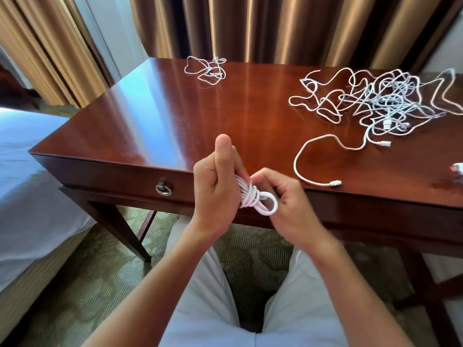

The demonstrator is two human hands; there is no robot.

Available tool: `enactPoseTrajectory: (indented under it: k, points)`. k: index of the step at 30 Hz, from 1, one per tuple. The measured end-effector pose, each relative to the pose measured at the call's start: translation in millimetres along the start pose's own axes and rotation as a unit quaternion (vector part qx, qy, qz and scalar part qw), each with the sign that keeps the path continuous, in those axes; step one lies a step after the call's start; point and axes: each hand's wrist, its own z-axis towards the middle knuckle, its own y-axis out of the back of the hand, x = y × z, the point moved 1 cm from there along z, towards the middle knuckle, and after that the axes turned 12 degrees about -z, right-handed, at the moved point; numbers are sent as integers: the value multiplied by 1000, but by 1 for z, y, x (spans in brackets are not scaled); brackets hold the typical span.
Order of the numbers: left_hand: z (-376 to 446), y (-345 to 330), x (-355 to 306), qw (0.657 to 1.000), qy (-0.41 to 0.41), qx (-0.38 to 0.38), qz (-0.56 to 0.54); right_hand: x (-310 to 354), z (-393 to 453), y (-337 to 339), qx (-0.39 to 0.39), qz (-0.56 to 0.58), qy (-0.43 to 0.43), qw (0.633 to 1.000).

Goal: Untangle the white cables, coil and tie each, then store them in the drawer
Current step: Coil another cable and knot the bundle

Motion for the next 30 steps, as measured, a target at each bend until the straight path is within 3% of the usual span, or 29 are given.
enactPoseTrajectory:
  k: [5, 8, 12, 17, 21, 27, 30]
  points:
    - [3, 6, 11, 993, -59, -52, 90, 5, -26, -36, 63, -125, -16, 990]
    - [8, 19, 20, 976, -99, -16, 193, 16, -34, -30, 88, -157, 3, 984]
    - [8, 29, 20, 962, -134, 56, 230, 24, -25, -2, 39, -209, 48, 976]
    - [8, 32, 16, 977, -41, 129, 166, 31, -11, 32, -14, -181, 95, 979]
    - [6, 24, 7, 991, 48, 125, 26, 24, 0, 36, -8, -10, 48, 999]
    - [7, 9, 2, 996, 73, 13, -50, 12, -3, -9, -27, 115, 9, 993]
    - [6, 7, 3, 998, 8, -50, 28, 12, -15, -30, -9, 45, -7, 999]
